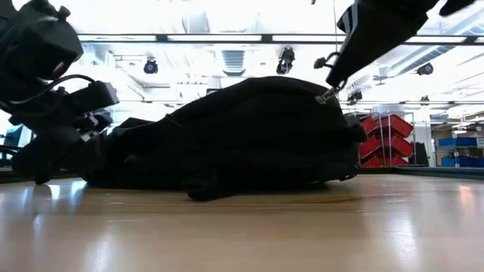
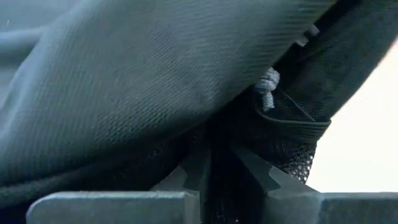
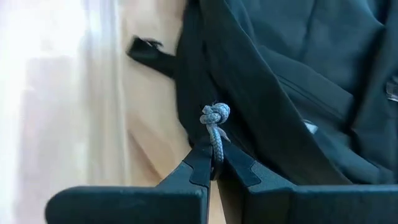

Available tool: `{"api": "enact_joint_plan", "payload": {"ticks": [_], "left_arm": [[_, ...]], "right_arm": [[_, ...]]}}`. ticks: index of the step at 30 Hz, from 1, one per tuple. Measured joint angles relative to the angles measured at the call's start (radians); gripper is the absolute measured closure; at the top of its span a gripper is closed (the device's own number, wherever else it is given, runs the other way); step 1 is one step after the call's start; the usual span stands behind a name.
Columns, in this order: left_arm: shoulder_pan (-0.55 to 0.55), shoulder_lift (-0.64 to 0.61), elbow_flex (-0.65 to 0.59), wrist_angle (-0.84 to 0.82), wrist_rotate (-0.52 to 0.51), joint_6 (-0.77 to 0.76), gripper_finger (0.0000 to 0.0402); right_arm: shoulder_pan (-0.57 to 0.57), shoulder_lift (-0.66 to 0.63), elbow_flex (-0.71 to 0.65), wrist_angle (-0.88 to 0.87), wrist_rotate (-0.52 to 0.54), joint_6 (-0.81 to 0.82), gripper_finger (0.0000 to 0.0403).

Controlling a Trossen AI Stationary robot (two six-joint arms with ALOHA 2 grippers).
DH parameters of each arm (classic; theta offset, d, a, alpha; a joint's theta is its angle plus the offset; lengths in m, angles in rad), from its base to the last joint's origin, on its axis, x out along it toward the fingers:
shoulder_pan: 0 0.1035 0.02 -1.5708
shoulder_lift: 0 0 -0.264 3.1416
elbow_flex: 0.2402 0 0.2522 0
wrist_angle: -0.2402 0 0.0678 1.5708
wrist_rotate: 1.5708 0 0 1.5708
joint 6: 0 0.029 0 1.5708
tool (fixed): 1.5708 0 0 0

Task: Unpack backpack
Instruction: Open the black backpack

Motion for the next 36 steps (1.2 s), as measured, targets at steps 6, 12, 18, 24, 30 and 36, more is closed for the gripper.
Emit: {"api": "enact_joint_plan", "payload": {"ticks": [6,12,18,24,30,36], "left_arm": [[-0.002,-0.151,0.200,-0.111,0.174,0.142,0.0357],[-0.021,-0.191,0.335,-0.155,0.272,0.175,0.0334],[-0.022,-0.053,0.348,0.193,0.331,0.306,0.0282],[-0.011,0.232,0.425,0.419,0.359,0.460,0.0231],[0.039,0.449,0.605,0.321,0.343,0.463,0.0190],[0.088,0.573,0.766,0.136,0.352,0.382,0.0173]], "right_arm": [[-0.001,0.042,-0.020,0.116,-0.008,-0.025,0.0403],[-0.001,0.085,-0.021,0.156,-0.013,-0.026,0.0403],[-0.002,0.095,-0.021,0.200,-0.010,-0.038,0.0403],[-0.002,0.095,-0.021,0.216,-0.010,-0.044,0.0403],[-0.002,0.095,-0.021,0.221,-0.011,-0.045,0.0403],[-0.002,0.095,-0.021,0.223,-0.011,-0.049,0.0403]]}}
